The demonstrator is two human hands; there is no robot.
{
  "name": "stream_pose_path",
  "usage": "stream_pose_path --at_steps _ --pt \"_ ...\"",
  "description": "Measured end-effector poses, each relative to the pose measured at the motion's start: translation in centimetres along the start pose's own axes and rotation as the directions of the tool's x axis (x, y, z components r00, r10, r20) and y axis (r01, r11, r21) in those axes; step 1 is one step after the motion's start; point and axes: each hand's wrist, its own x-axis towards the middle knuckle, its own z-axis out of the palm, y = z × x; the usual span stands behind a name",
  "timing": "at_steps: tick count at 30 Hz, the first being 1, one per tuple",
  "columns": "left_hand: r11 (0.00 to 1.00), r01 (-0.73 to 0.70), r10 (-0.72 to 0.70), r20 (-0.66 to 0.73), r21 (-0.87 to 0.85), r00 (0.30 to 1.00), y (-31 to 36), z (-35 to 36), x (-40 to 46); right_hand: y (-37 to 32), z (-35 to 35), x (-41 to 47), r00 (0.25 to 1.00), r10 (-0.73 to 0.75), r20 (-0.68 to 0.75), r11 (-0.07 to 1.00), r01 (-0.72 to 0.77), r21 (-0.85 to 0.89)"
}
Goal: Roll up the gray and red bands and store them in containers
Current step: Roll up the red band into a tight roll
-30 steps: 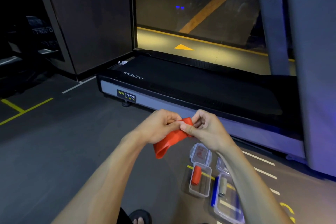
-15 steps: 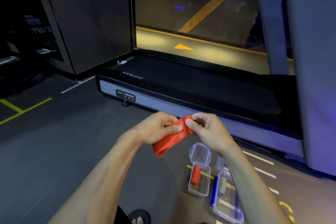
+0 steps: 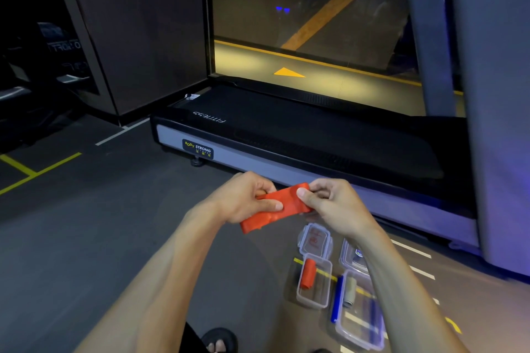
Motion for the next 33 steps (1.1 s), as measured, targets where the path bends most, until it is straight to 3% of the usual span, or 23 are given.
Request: stream_pose_path --at_steps 13,23,33 --pt "0.989 -0.056 0.058 0.011 -0.14 0.998 0.6 0.4 -0.1 0.1 0.2 0.3 1.0 0.001 -0.002 0.992 -0.001 0.128" --pt "0.975 -0.07 0.074 0.012 -0.212 0.997 1.1 0.8 -0.3 0.4 0.2 0.3 0.995 0.009 0.097 0.97 -0.032 0.241" --pt "0.976 -0.052 0.054 0.005 -0.211 0.999 1.6 1.3 -0.1 0.5 0.5 0.2 0.98 0.006 0.197 0.974 -0.05 0.22"
